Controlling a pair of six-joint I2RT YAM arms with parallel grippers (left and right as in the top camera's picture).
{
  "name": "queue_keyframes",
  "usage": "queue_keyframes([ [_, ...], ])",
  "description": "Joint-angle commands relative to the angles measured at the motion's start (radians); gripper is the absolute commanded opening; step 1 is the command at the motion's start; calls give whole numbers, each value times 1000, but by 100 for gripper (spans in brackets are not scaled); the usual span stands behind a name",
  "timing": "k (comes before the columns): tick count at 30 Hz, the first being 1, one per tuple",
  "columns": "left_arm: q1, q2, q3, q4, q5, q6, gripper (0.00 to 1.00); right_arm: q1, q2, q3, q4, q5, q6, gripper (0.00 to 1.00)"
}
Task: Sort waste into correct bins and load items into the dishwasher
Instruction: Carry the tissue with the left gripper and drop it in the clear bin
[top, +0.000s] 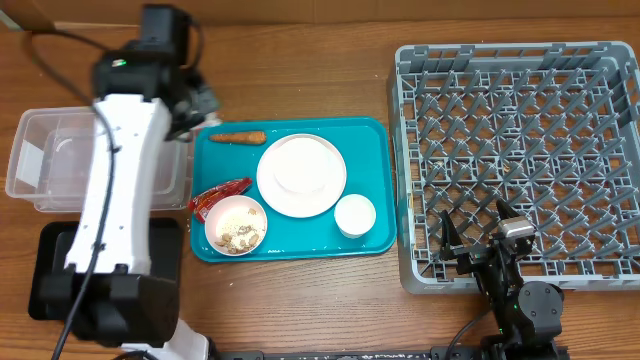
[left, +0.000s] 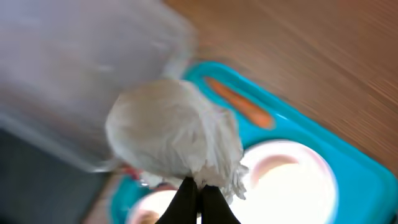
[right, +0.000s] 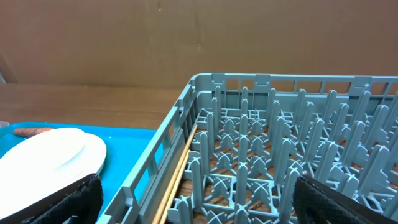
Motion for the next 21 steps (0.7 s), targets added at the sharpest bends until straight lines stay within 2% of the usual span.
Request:
queue_keyframes([
  [1, 95, 6, 4, -26, -105, 13, 4, 5, -10, 2, 5, -4, -4, 100],
  [10, 288, 62, -55, -18, -94, 17, 4, 5, -10, 2, 5, -4, -4, 100],
  [21, 312, 156, -55, 31, -97, 40, 4, 6, -10, 2, 5, -4, -4, 100],
])
